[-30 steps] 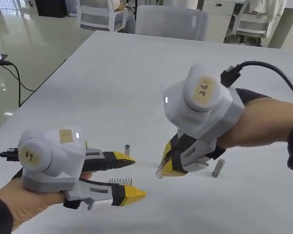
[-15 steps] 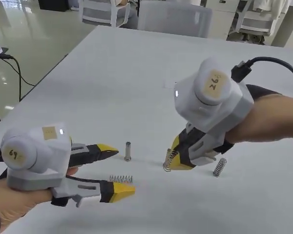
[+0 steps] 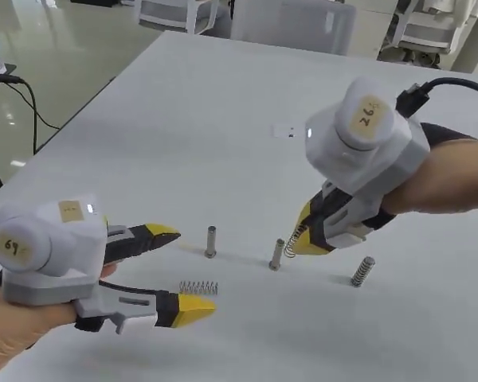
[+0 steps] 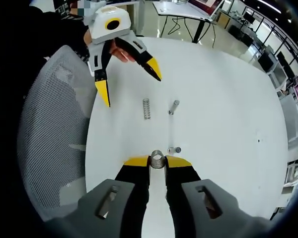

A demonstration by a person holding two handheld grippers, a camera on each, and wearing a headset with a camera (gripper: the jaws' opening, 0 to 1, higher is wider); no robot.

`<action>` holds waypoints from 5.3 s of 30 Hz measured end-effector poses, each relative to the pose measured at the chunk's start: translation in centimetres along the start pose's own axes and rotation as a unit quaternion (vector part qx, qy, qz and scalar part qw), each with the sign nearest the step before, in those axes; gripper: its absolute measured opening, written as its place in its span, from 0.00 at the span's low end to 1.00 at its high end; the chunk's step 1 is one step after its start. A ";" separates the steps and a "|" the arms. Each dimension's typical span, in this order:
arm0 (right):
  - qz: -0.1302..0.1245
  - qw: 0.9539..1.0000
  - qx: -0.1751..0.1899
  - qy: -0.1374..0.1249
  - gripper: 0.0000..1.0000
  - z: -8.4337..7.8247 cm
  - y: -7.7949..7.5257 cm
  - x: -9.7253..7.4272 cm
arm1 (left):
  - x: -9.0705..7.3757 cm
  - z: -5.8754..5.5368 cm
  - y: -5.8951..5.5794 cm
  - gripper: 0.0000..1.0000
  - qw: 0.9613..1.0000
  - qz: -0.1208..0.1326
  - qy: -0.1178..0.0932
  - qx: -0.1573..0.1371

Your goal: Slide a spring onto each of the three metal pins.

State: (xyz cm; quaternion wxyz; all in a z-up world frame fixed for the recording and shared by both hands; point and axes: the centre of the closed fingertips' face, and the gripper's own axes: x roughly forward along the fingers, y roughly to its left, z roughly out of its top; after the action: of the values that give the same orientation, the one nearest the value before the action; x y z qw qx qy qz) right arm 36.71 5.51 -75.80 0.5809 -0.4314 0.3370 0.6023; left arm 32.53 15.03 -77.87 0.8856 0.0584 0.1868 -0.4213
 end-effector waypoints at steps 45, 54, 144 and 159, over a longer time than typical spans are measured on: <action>0.008 0.999 0.007 0.031 0.13 -1.2 -3.2 5.0 | -0.2 -0.7 0.9 0.69 1.000 0.011 -0.002 -0.013; 0.015 0.999 0.024 0.035 0.13 -2.2 -3.5 6.9 | -0.1 -0.9 0.9 0.68 1.000 0.011 0.003 -0.012; 0.066 0.997 -0.036 -0.002 0.13 4.5 2.5 13.3 | -1.8 -1.9 1.1 0.66 0.999 0.032 0.019 -0.014; 0.064 0.996 -0.051 -0.026 0.13 5.5 3.7 8.0 | -0.8 -1.1 0.0 0.60 1.000 0.008 0.021 0.008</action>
State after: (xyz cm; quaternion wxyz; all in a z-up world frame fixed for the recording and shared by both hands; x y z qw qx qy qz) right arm 32.74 13.39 -81.25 0.5267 -0.4221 0.3177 0.6659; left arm 31.80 15.87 -78.60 0.8844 0.0763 0.2015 -0.4141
